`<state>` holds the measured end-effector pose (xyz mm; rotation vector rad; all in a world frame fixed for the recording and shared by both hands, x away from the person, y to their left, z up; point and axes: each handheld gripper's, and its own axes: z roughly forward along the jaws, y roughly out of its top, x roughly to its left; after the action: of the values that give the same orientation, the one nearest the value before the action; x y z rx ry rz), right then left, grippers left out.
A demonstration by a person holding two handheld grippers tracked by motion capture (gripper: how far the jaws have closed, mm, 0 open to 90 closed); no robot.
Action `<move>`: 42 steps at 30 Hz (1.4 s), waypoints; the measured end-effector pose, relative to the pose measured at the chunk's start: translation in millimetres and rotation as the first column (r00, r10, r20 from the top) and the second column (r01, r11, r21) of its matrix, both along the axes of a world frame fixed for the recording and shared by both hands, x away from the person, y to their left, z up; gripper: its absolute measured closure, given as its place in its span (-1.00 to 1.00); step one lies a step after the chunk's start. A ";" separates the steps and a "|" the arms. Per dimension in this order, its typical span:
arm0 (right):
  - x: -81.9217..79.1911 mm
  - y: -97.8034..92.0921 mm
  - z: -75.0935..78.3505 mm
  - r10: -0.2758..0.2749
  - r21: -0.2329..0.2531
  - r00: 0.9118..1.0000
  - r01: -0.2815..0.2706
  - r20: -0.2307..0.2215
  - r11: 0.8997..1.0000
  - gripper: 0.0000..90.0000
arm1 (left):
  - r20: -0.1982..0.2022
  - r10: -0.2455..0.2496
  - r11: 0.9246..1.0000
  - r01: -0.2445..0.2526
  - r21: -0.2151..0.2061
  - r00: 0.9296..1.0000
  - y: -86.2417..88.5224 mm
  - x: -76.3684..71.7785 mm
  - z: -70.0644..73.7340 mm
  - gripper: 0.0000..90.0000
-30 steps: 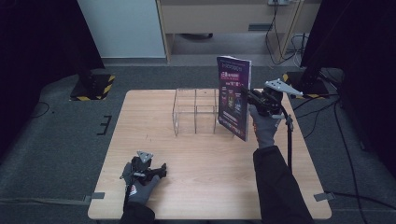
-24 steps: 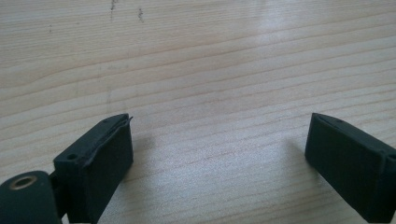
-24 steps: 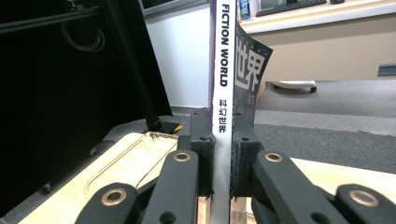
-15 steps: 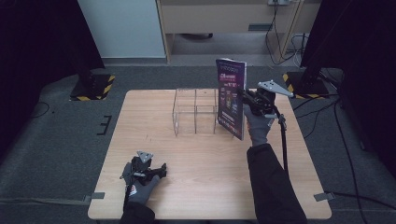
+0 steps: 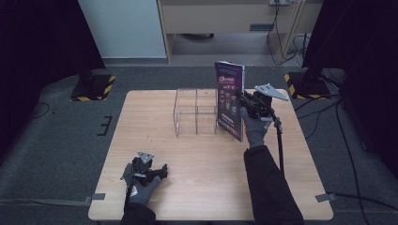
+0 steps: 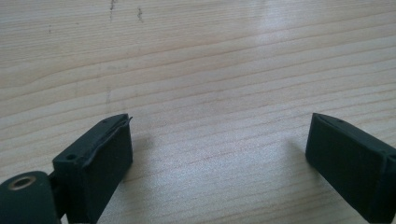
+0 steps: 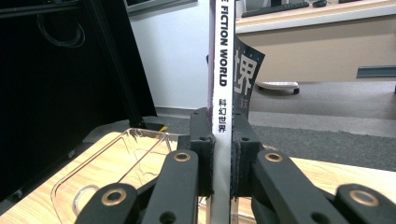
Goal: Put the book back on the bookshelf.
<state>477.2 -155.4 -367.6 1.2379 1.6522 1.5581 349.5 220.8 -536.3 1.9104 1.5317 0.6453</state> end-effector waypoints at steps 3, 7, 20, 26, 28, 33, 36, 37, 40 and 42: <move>-1.6 2.0 -1.1 -0.002 -0.008 1.000 0.002 0.005 1.000 0.84 | 0.000 0.000 1.000 0.000 0.000 1.000 0.0 0.0 0.0 -0.86; -3.5 3.2 -5.7 -0.004 -0.019 1.000 0.004 -0.003 1.000 0.84 | 0.000 0.000 1.000 0.000 0.000 1.000 0.0 0.0 0.0 -0.86; -13.9 0.5 -10.5 0.007 -0.049 0.999 -0.009 -0.041 0.999 0.83 | 0.000 0.000 1.000 0.000 0.001 1.000 -0.1 0.0 0.0 -0.86; -22.2 -8.2 -8.1 0.027 -0.074 0.996 -0.034 -0.085 0.997 0.82 | 0.000 0.000 1.000 0.000 0.003 1.000 -0.3 0.0 0.0 -0.86; -26.2 -11.6 -8.4 0.030 -0.080 0.995 -0.038 -0.097 0.996 0.81 | 0.000 0.000 1.000 0.000 0.003 1.000 -0.3 0.0 0.0 -0.86; -36.2 -22.8 -10.7 0.047 -0.087 0.990 -0.059 -0.133 0.994 0.80 | 0.001 0.000 1.000 0.000 0.004 1.000 -0.3 0.0 -0.1 -0.86; -41.9 -28.3 -13.2 0.052 -0.100 0.987 -0.068 -0.149 0.993 0.79 | 0.001 0.000 1.000 0.000 0.004 1.000 -0.4 0.0 -0.1 -0.87; -43.8 -29.9 -14.1 0.054 -0.102 0.987 -0.070 -0.154 0.992 0.79 | 0.001 0.001 1.000 -0.001 0.004 1.000 -0.4 0.0 -0.1 -0.87; -49.7 -34.6 -17.9 0.060 -0.101 0.984 -0.078 -0.169 0.992 0.78 | 0.001 0.001 1.000 -0.001 0.005 1.000 -0.4 0.0 -0.1 -0.87; -53.9 -36.5 -20.6 0.057 -0.112 0.983 -0.077 -0.174 0.991 0.77 | 0.001 0.001 1.000 -0.001 0.005 1.000 -0.5 -0.1 -0.1 -0.87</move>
<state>423.3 -191.9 -388.2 1.2952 1.8832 1.4034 349.4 220.3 -536.3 1.9129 1.5320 0.6502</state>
